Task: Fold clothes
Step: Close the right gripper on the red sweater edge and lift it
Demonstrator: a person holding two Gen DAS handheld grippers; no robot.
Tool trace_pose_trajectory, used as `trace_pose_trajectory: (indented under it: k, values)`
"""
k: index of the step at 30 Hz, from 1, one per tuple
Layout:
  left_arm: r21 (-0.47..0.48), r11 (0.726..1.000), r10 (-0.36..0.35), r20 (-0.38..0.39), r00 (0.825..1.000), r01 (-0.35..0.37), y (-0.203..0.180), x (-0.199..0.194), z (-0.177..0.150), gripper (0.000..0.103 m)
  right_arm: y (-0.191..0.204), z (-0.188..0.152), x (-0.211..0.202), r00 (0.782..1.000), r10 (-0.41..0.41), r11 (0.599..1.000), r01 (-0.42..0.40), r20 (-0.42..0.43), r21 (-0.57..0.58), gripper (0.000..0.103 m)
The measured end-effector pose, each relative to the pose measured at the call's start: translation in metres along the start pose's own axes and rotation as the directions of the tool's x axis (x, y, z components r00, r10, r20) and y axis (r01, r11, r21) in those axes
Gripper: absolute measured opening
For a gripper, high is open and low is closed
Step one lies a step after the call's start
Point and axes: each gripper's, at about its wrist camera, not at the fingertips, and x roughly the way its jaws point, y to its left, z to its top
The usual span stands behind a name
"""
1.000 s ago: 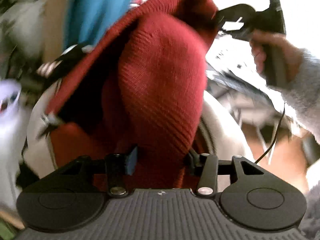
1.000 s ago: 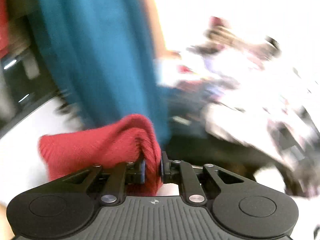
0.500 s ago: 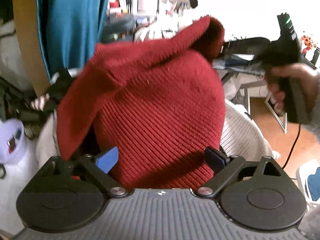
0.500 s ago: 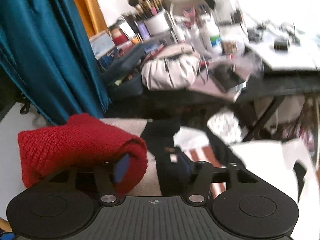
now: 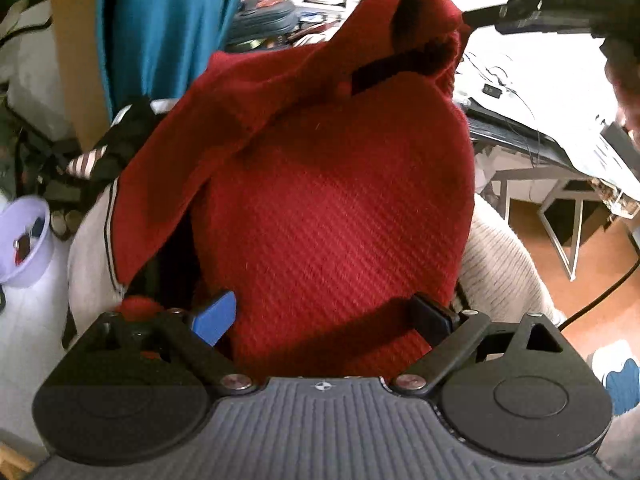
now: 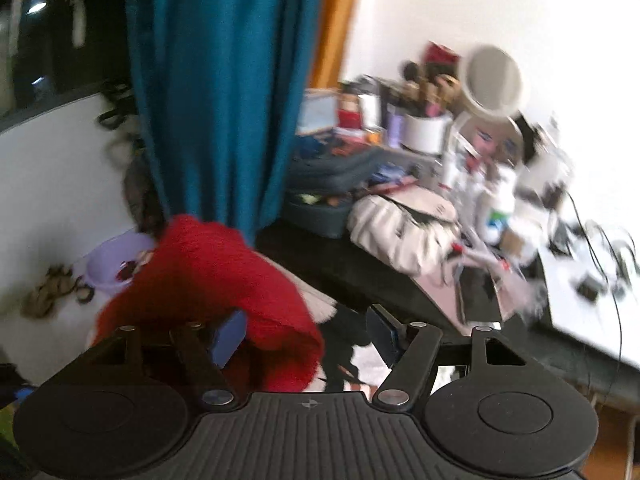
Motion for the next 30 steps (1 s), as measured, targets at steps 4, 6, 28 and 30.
trace_pose_trajectory:
  k: [4, 6, 28, 30]
  values:
    - [-0.069, 0.998, 0.007, -0.001, 1.0, -0.007, 0.002, 0.003, -0.007, 0.095, 0.045, 0.018, 0.011, 0.992, 0.128, 0.975, -0.13, -0.021, -0.183, 0.079]
    - [-0.085, 0.996, 0.021, -0.009, 1.0, -0.021, 0.001, 0.006, -0.01, 0.095, 0.076, 0.021, 0.029, 0.979, 0.192, 0.933, -0.202, -0.065, -0.298, 0.08]
    - [-0.083, 0.992, 0.1, 0.026, 0.995, -0.098, 0.01, -0.002, 0.008, 0.095, -0.077, 0.062, 0.047, 0.993, -0.072, 0.915, 0.029, 0.094, 0.402, 0.009]
    - [-0.099, 0.99, 0.103, 0.035, 0.994, -0.099, 0.019, -0.001, 0.016, 0.095, -0.11, 0.029, 0.028, 0.992, -0.115, 0.885, 0.081, 0.046, 0.458, 0.009]
